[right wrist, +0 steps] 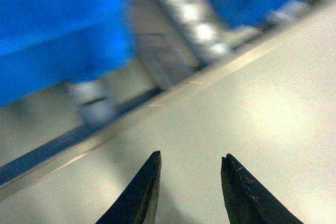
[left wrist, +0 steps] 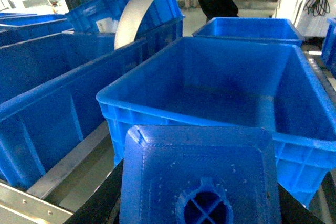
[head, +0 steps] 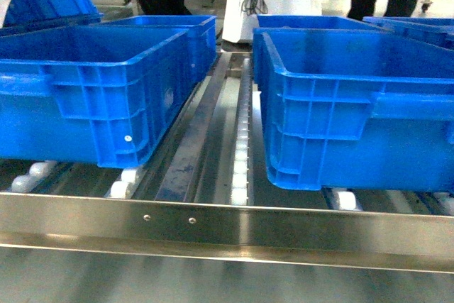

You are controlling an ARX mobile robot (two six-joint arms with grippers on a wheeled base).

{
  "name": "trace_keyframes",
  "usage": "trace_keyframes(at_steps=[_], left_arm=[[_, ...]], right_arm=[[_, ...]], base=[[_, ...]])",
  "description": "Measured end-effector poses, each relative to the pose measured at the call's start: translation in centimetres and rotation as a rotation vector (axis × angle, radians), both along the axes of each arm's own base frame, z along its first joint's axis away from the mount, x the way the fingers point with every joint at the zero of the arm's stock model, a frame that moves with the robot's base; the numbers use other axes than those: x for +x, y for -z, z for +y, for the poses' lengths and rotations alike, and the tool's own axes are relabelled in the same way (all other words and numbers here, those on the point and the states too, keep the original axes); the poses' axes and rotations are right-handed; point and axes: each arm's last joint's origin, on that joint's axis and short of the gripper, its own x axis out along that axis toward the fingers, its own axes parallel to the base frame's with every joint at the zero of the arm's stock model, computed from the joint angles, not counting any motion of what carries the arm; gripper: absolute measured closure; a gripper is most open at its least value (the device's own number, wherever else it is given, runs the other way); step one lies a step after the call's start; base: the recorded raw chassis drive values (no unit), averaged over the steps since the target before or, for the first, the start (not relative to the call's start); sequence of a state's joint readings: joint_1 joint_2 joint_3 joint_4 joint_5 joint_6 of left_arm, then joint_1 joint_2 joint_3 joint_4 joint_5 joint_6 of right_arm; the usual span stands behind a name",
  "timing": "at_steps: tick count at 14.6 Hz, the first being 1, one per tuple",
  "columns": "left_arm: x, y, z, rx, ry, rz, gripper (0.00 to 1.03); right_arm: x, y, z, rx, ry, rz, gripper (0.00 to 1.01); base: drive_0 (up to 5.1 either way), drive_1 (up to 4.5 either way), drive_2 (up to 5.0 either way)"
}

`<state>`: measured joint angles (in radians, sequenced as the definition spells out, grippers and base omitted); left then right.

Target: Sort blue parts and orange caps into right shelf containers

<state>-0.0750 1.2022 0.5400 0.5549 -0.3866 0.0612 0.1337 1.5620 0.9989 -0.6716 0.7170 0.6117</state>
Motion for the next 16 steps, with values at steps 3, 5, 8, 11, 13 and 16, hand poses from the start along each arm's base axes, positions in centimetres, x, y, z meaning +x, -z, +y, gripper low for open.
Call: trace_keyframes(at_steps=[3,5,8,11,13,16], left_arm=[[0.0,0.0,0.3,0.001,-0.019,0.0,0.59],[0.0,0.0,0.1,0.0,-0.005,-0.002,0.59],[0.0,0.0,0.1,0.0,-0.008,-0.001,0.59],[0.0,0.0,0.2,0.0,-0.008,0.001,0.59],[0.0,0.0,0.2,0.0,-0.01,-0.003,0.59],[0.0,0.0,0.2,0.001,-0.013,-0.001,0.59]], right_arm=[[-4.9,-6.6,-5.0,-0.397,0.55,-0.411,0.67],[-5.2,-8.6,-5.8,-0.416,0.624,-0.605,0.67],[-2.0,-5.2,-5.7,-0.389,0.49,-0.507,0.67],[-3.7,-3.3,-7.0,-0.026,0.037,-0.768,0.67],[-5.6,-1.8,-4.8,0.038,-0.559,-0.894,0.67],[-8.7,-0.5,-3.4,-0.001,-0.796,-0.936,0.67]], base=[[-0.2,-0.22,-0.2],[0.0,0.0,0.0],[0.0,0.0,0.0],[0.0,0.0,0.0],[0.0,0.0,0.0],[0.0,0.0,0.0]])
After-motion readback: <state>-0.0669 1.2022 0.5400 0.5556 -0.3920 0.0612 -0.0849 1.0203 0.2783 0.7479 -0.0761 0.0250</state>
